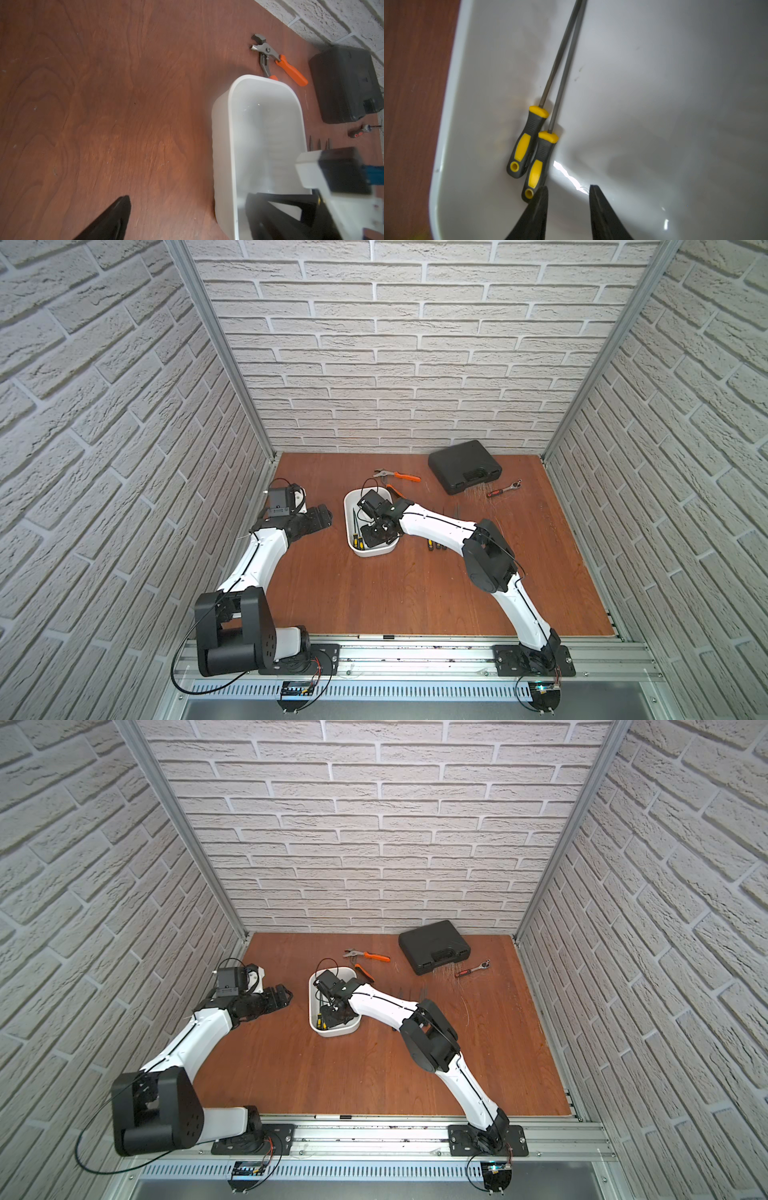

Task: Take the file tool out of the storage box
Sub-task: Pick up the file tool from the storage box.

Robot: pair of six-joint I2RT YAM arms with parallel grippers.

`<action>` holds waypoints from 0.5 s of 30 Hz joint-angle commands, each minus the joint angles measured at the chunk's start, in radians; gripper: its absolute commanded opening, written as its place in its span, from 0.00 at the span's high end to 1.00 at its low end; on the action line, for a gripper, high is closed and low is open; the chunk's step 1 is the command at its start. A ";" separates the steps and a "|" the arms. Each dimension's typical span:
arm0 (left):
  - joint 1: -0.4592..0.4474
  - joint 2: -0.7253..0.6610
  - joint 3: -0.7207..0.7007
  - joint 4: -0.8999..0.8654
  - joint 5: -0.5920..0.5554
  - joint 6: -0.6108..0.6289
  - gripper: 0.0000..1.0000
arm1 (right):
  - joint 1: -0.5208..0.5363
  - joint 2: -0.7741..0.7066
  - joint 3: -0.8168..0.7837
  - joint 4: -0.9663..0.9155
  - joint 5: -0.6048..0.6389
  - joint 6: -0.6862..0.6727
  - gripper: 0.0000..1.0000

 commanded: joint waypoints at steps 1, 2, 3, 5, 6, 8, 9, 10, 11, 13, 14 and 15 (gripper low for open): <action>0.003 -0.020 0.009 -0.006 -0.012 0.022 0.08 | 0.017 0.012 0.083 -0.041 -0.041 -0.001 0.60; 0.003 -0.019 0.008 -0.006 -0.012 0.023 0.08 | 0.022 0.022 0.095 -0.045 -0.047 -0.004 0.60; 0.003 -0.017 0.010 -0.005 -0.012 0.023 0.08 | 0.027 0.031 0.102 -0.047 -0.051 -0.005 0.59; 0.003 -0.017 0.011 -0.005 -0.013 0.022 0.08 | 0.037 0.048 0.118 -0.053 -0.051 -0.005 0.59; 0.003 -0.014 0.011 -0.006 -0.013 0.023 0.08 | 0.040 0.057 0.124 -0.055 -0.055 -0.002 0.59; 0.003 -0.014 0.011 -0.004 -0.012 0.023 0.08 | 0.045 0.071 0.137 -0.061 -0.053 0.001 0.59; 0.003 -0.015 0.012 -0.004 -0.012 0.024 0.08 | 0.046 0.078 0.142 -0.067 -0.051 0.004 0.59; 0.006 -0.014 0.012 -0.004 -0.013 0.024 0.08 | 0.047 0.085 0.145 -0.070 -0.045 0.007 0.59; 0.006 -0.015 0.011 -0.003 -0.013 0.024 0.08 | 0.047 0.091 0.146 -0.075 -0.043 0.008 0.59; 0.006 -0.013 0.011 -0.003 -0.012 0.024 0.08 | 0.047 0.098 0.149 -0.086 -0.030 0.007 0.59; 0.005 -0.013 0.012 -0.003 -0.013 0.024 0.08 | 0.047 0.103 0.152 -0.097 -0.020 0.006 0.60; 0.005 -0.013 0.013 -0.002 -0.012 0.024 0.08 | 0.047 0.108 0.158 -0.105 -0.009 0.003 0.60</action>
